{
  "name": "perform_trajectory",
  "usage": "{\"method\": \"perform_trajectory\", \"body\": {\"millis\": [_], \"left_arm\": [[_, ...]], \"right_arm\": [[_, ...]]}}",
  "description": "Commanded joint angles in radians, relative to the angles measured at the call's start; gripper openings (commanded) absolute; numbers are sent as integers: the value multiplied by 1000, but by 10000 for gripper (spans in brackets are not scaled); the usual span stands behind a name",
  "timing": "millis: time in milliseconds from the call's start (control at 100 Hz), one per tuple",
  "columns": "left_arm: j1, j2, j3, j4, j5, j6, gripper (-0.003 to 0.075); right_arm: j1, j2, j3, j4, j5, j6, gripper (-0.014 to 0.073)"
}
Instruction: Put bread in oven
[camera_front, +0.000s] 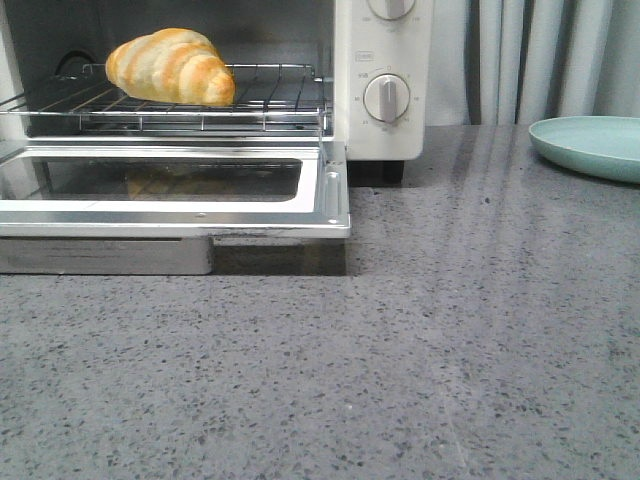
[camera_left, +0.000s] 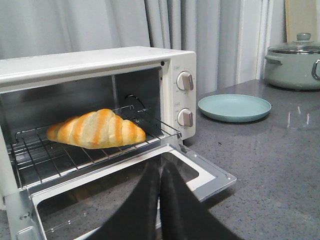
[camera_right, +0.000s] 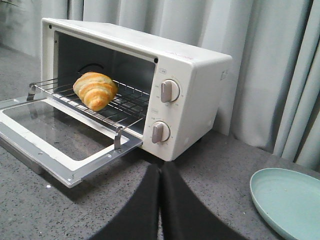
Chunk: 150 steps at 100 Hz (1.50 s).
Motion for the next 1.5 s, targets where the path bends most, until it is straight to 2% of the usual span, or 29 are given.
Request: {"method": "perform_trajectory", "body": {"millis": [0,660,810,930,1300,1490], "left_arm": [[-7,12,-26,0,-85,-12,-21],[-7,12,-26,0,-84,-12,-21],[-4,10,17,7,-162,-12,-21],[53,-17,77,17,-253,-8,-21],[337,-147,353,28,-266,-12,-21],[397,-146,374,20,-172,-12,-21]], "right_arm": [[-8,8,-23,-12,-73,-8,-48],[-8,8,-23,-8,-73,-8,-48],[-8,8,-23,-8,-73,-8,-48],[-8,8,-23,-8,-73,-8,-48],[-8,8,-23,-8,-73,-8,-48],[-8,8,-23,-8,-73,-8,-48]]}}
